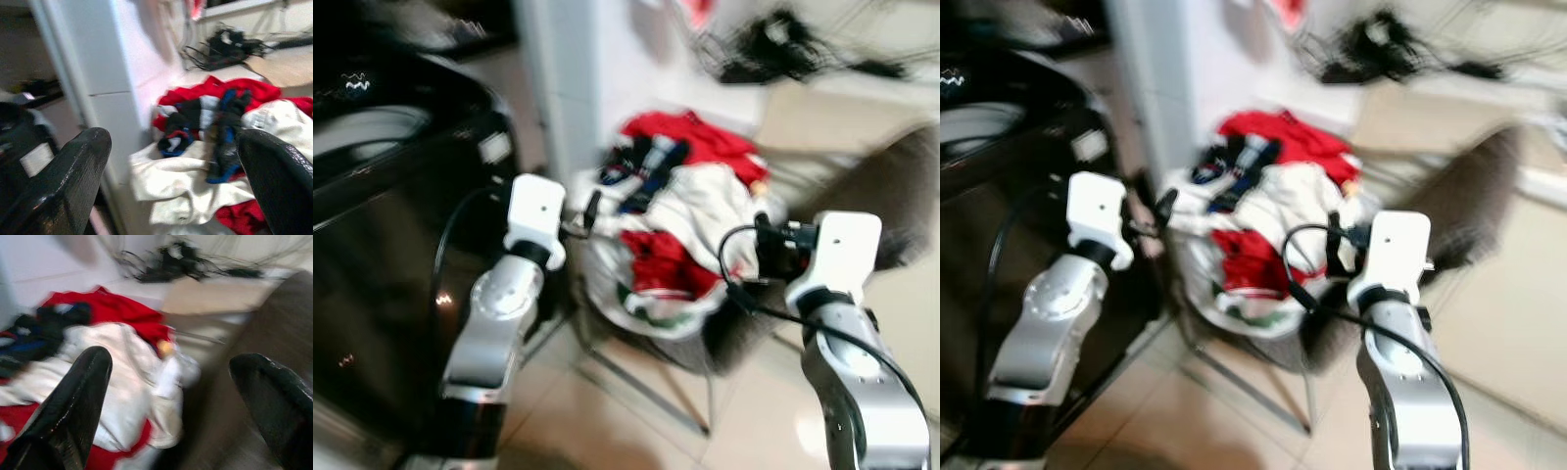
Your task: Clothes washing
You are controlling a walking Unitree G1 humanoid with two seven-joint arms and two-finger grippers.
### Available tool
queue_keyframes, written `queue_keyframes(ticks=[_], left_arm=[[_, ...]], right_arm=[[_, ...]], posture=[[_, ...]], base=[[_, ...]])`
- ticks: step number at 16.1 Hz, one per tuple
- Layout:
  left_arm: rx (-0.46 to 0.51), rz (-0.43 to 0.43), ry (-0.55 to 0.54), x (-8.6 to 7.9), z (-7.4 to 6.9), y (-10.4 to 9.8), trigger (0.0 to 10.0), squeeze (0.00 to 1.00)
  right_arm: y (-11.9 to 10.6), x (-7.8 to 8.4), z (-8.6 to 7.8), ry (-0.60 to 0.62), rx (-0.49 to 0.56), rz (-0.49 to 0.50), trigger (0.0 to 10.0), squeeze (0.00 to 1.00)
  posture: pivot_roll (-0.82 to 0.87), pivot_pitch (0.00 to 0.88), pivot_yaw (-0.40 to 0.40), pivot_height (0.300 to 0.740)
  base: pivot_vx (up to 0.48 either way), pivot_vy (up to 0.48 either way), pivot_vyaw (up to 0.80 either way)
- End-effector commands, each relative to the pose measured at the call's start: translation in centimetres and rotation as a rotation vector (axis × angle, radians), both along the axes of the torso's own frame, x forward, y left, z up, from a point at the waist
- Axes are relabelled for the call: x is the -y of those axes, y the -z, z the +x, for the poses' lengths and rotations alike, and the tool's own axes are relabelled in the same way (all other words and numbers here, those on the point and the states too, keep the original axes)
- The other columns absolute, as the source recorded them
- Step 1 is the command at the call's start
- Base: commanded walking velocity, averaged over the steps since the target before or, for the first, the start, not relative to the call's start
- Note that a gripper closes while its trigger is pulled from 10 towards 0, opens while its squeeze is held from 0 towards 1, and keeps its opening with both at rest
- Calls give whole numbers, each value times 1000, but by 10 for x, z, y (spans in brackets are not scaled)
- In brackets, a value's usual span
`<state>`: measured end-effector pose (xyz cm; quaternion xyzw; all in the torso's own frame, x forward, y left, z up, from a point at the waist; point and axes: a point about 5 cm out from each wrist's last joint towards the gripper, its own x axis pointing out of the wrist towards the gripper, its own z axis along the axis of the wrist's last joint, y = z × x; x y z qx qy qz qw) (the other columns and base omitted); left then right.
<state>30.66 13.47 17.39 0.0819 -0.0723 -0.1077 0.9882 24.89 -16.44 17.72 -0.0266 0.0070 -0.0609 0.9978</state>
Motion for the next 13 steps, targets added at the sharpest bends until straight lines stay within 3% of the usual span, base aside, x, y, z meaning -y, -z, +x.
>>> queue_keyframes(ticks=[1,2,6,7,9,13], left_arm=[[8,-3,28,6,1,-3,10000,0],[28,30,21,6,0,-4,10000,0],[26,-3,-12,3,-2,-3,10000,0],[21,-57,-32,0,-3,-4,10000,0],[27,-28,-40,-4,-5,-1,10000,0],[13,-55,-69,-13,-13,4,10000,0]], right_arm=[[-2,4,-1,19,9,-5,10000,0],[-3,3,0,9,13,-10,10000,0],[-8,2,4,-25,42,-42,10000,0],[-8,-1,7,-59,31,-60,10000,0],[-3,-15,11,-212,-1,-186,10000,0],[3,-22,11,-285,-4,-180,10000,0]], posture=[[-111,0,33,740],[-111,0,32,740],[-106,0,25,740],[-103,0,19,740],[-101,0,13,740],[-87,0,3,740]], base=[[0,480,-800],[0,0,-800],[0,-360,-100],[0,0,0],[0,0,0],[390,0,719]])
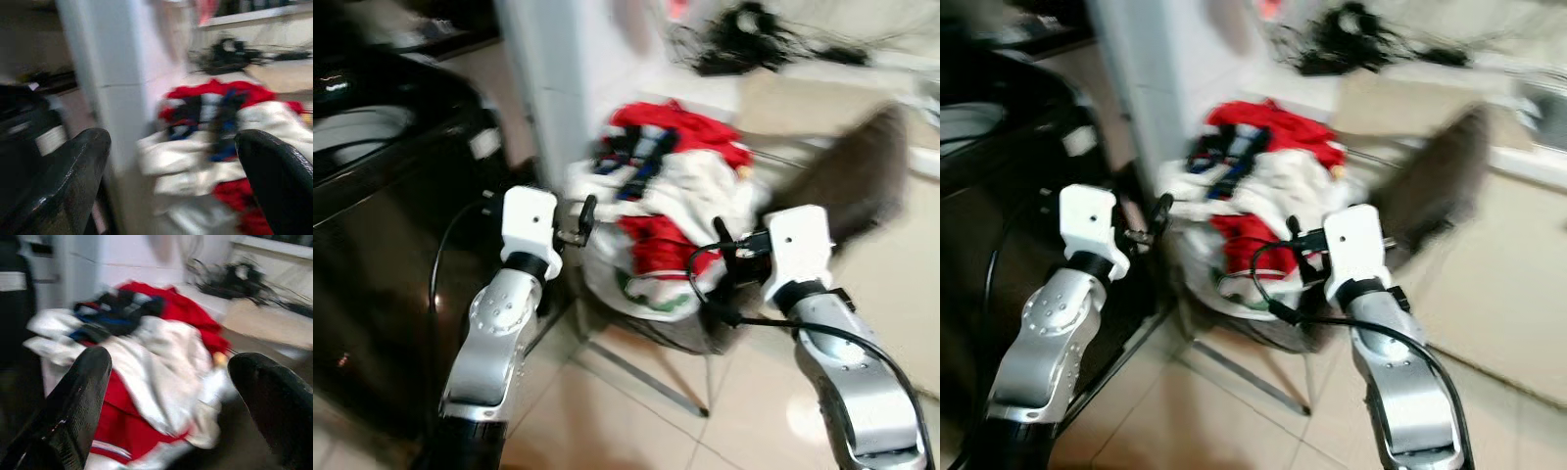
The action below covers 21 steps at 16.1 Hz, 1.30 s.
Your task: Clothes washing
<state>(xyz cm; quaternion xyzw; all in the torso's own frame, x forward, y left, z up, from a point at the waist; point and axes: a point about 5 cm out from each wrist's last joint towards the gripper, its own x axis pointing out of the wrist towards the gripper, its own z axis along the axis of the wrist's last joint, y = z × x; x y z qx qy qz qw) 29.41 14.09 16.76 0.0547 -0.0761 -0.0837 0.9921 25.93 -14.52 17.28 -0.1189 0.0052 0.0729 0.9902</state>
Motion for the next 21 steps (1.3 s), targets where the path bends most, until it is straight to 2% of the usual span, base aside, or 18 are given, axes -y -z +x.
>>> queue_keyframes(ticks=[1,5,8,21], left_arm=[[-1,0,-29,-9,-1,-2,10000,0],[-11,-8,-23,-11,-2,-2,10000,0],[-32,-31,-15,-10,-1,-1,10000,0],[-28,-13,-20,-10,-1,-2,10000,0]], right_arm=[[-1,-3,1,-19,8,11,10000,0],[1,-2,2,-4,15,82,10000,0],[0,-2,1,-9,23,90,10000,0],[0,-2,2,-6,24,94,10000,0]], posture=[[-82,0,0,740],[-80,0,6,740],[-83,0,10,740],[-73,0,6,740]], base=[[416,0,800],[417,0,200],[394,0,0],[359,0,0]])
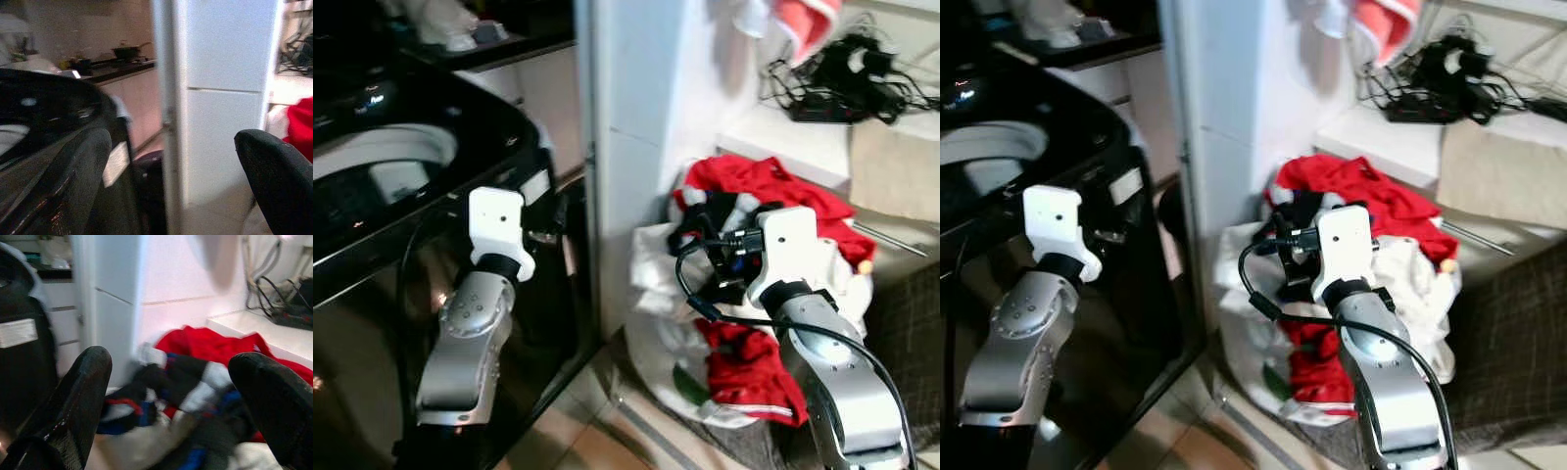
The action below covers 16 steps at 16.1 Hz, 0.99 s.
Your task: Clothes washing
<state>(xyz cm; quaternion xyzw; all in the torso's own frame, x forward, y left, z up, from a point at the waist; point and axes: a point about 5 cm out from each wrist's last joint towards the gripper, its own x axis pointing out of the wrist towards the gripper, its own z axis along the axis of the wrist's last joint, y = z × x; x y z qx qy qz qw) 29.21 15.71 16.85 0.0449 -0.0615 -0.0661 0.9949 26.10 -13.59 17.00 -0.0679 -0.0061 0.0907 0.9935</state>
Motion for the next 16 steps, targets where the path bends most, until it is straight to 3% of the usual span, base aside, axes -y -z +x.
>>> queue_keyframes(ticks=[1,4,8,11,15,16], left_arm=[[2,7,21,7,2,-2,10000,0],[-1,4,31,9,2,-2,10000,0],[11,12,64,13,2,-2,10000,0],[5,11,79,16,2,-1,10000,0],[0,9,82,16,2,0,10000,0],[5,44,83,17,2,1,10000,0]], right_arm=[[-3,8,0,40,12,-11,10000,0],[1,13,-2,81,-9,-16,10000,0],[6,20,-5,140,-39,20,10000,0],[7,22,-7,144,-46,25,10000,0],[7,23,-7,160,-48,29,10000,0],[6,23,-7,157,-46,22,10000,0]], posture=[[-73,0,6,740],[-78,0,12,740],[-86,0,21,740],[-88,0,21,740],[-90,0,23,740],[-91,0,24,740]], base=[[319,0,0],[299,0,0],[0,0,0],[0,476,-800],[0,476,0],[0,0,0]])
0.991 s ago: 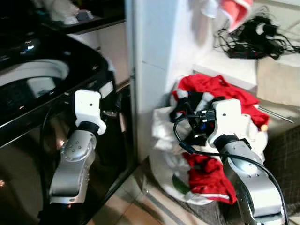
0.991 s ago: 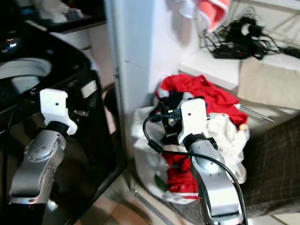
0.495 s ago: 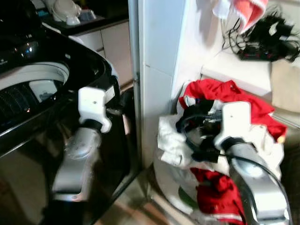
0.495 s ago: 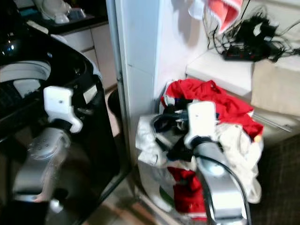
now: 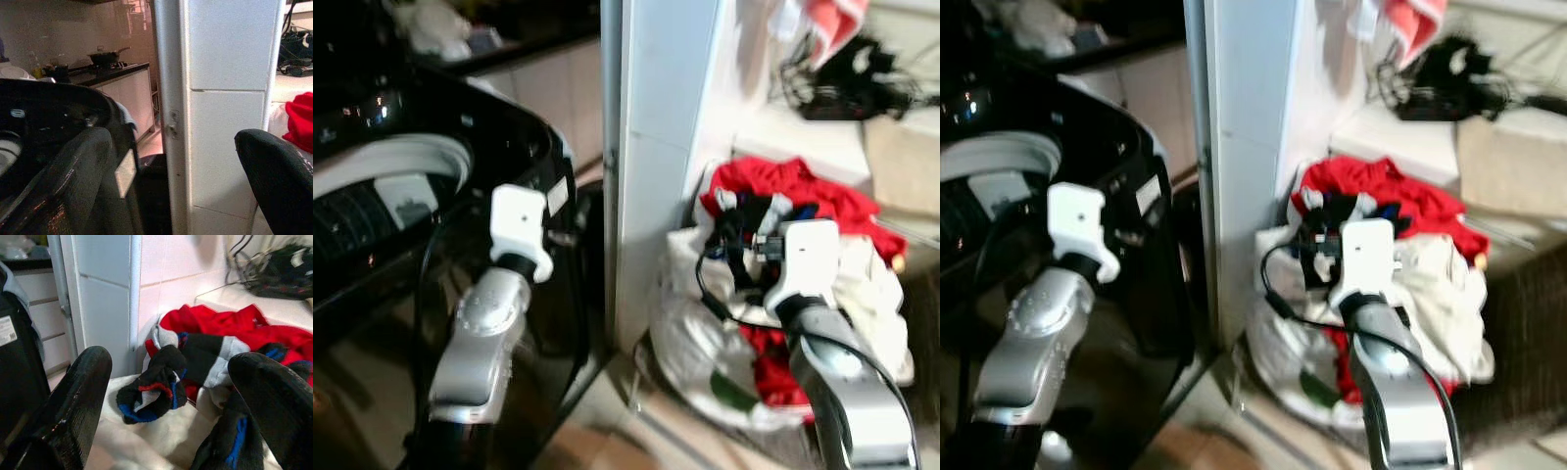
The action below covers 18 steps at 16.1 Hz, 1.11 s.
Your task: Clothes washing
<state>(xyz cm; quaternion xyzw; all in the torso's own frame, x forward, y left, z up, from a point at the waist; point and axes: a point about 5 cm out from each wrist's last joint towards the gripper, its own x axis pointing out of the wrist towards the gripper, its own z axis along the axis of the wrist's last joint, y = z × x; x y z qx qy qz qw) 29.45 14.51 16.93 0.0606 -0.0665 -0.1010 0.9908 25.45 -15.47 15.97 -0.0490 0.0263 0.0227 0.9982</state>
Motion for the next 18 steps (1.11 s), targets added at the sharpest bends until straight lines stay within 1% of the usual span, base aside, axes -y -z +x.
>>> queue_keyframes(ticks=[1,2,5,8,13,18], left_arm=[[0,61,10,6,0,2,10000,0],[0,75,5,6,0,3,10000,0],[-10,53,5,8,-1,4,10000,0],[-16,-5,-14,6,-1,5,10000,0],[-4,5,-12,7,-1,2,10000,0],[-5,-6,-3,9,0,2,10000,0]], right_arm=[[-4,4,0,15,12,-15,10000,0],[-4,4,0,14,13,-15,10000,0],[-6,5,0,18,27,-41,10000,0],[-7,6,1,15,24,-43,10000,0],[-8,9,3,18,27,-60,10000,0],[-9,11,4,31,29,-41,10000,0]], posture=[[-91,0,24,740],[-91,0,24,740],[-91,0,22,740],[-90,0,16,740],[-91,0,10,740],[-94,0,12,740]], base=[[0,-480,0],[0,-480,0],[0,-480,0],[0,0,0],[0,0,0],[286,0,0]])
